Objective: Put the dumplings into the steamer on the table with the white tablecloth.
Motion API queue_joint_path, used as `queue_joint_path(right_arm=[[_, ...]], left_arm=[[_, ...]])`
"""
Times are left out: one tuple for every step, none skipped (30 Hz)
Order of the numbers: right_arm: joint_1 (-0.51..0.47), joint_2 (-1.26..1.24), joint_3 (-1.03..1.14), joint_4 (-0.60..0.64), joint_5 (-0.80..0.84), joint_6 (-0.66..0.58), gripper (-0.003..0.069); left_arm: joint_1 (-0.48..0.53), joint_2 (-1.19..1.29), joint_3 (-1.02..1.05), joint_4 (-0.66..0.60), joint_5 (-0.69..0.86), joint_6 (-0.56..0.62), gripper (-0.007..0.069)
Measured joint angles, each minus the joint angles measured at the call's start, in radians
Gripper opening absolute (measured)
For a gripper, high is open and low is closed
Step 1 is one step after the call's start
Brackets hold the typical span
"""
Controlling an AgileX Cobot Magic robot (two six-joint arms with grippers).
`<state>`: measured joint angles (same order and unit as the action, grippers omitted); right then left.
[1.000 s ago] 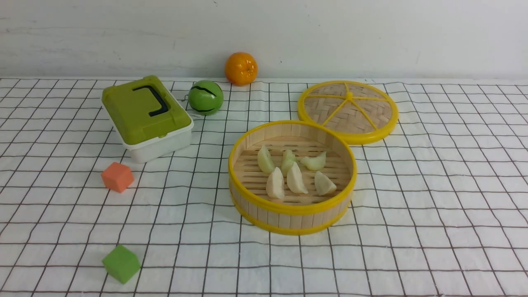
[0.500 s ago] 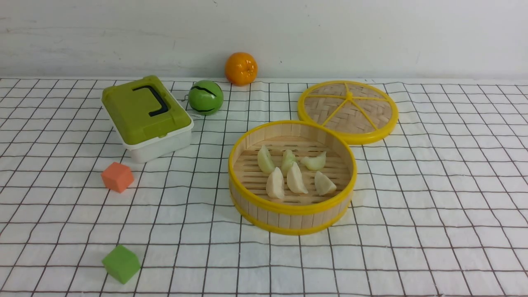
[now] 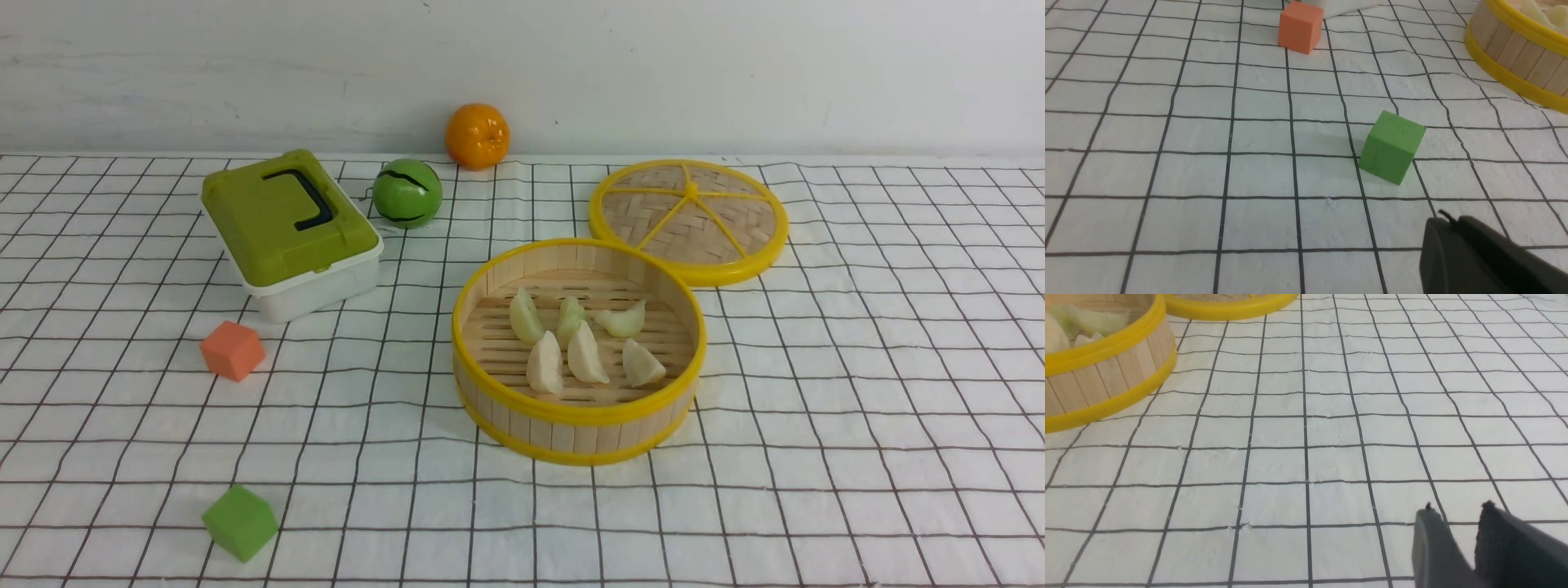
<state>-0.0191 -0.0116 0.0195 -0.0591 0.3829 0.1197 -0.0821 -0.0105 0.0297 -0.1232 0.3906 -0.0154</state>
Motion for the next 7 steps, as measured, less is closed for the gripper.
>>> queue_joint_path(right_arm=[[0.000, 0.000, 0.000, 0.000, 0.000, 0.000, 0.0174], [0.000, 0.000, 0.000, 0.000, 0.000, 0.000, 0.0175], [0.000, 0.000, 0.000, 0.000, 0.000, 0.000, 0.0176], [0.000, 0.000, 0.000, 0.000, 0.000, 0.000, 0.0178], [0.000, 0.000, 0.000, 0.000, 0.000, 0.000, 0.0179], [0.000, 0.000, 0.000, 0.000, 0.000, 0.000, 0.0181], [0.000, 0.000, 0.000, 0.000, 0.000, 0.000, 0.0185]], left_arm=[[0.000, 0.000, 0.000, 0.000, 0.000, 0.000, 0.0017], [0.000, 0.000, 0.000, 0.000, 0.000, 0.000, 0.0017], [0.000, 0.000, 0.000, 0.000, 0.000, 0.000, 0.0017], [0.000, 0.000, 0.000, 0.000, 0.000, 0.000, 0.0019], [0.000, 0.000, 0.000, 0.000, 0.000, 0.000, 0.0018], [0.000, 0.000, 0.000, 0.000, 0.000, 0.000, 0.0018], [0.000, 0.000, 0.000, 0.000, 0.000, 0.000, 0.0018]])
